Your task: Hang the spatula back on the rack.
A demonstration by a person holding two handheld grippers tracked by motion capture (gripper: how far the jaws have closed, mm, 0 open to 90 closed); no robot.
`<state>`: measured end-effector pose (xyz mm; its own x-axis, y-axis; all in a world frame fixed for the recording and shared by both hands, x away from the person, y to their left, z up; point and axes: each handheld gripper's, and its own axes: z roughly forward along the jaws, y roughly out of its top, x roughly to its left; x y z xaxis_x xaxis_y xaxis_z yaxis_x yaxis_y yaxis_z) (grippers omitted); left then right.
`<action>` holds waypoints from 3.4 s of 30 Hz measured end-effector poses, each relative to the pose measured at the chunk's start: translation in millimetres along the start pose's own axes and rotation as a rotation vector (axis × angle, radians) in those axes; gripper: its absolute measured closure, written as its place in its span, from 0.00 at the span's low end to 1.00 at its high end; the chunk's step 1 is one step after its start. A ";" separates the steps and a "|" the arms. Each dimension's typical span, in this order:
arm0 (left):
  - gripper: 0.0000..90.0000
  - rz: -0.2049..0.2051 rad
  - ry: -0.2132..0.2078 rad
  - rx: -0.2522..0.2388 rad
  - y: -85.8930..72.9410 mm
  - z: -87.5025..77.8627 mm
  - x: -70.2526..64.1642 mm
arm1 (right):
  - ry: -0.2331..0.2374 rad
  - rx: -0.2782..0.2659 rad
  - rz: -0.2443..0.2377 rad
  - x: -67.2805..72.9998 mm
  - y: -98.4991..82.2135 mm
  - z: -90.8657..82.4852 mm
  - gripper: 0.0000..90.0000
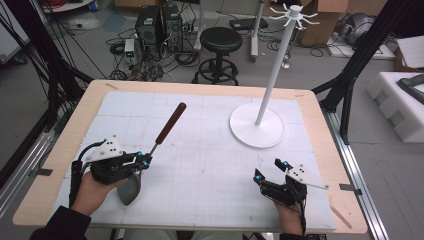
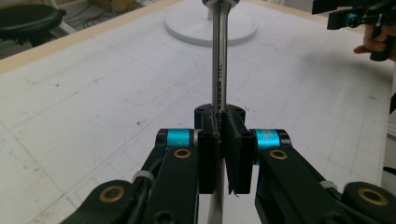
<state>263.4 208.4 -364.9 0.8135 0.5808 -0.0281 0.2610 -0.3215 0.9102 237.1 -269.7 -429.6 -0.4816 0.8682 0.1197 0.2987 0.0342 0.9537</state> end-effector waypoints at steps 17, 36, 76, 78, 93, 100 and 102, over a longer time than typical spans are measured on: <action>0.93 0.049 -0.095 -0.121 2.0 4.3 -32.4 | 0.537 -0.083 -0.029 73.1 72.6 32.3 0.18; 0.93 0.071 -0.174 -0.171 7.2 13.5 -52.9 | 0.756 -0.100 -0.116 138.6 135.4 63.4 0.38; 0.66 0.003 -0.374 -0.293 19.2 10.4 -69.6 | 1.003 -0.151 -0.130 163.2 172.5 49.6 0.81; 0.65 0.005 -0.406 -0.295 20.0 11.0 -69.2 | 1.058 -0.154 -0.125 161.3 173.6 52.3 0.81; 0.85 0.043 -0.468 -0.267 23.8 17.5 -74.3 | 1.224 -0.131 -0.103 160.1 171.6 64.8 0.81; 0.93 0.047 -0.449 -0.259 23.9 18.3 -74.7 | 1.197 -0.138 -0.084 156.0 168.3 65.5 0.80; 0.93 0.042 -0.421 -0.254 24.7 18.2 -74.3 | 1.169 -0.139 -0.071 155.7 167.4 64.6 0.79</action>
<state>218.9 143.7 -347.8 0.9738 0.2016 -0.1056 0.1306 -0.1150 0.9847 265.3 -96.8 -269.1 -0.9773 -0.1171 0.1764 0.1835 -0.0531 0.9816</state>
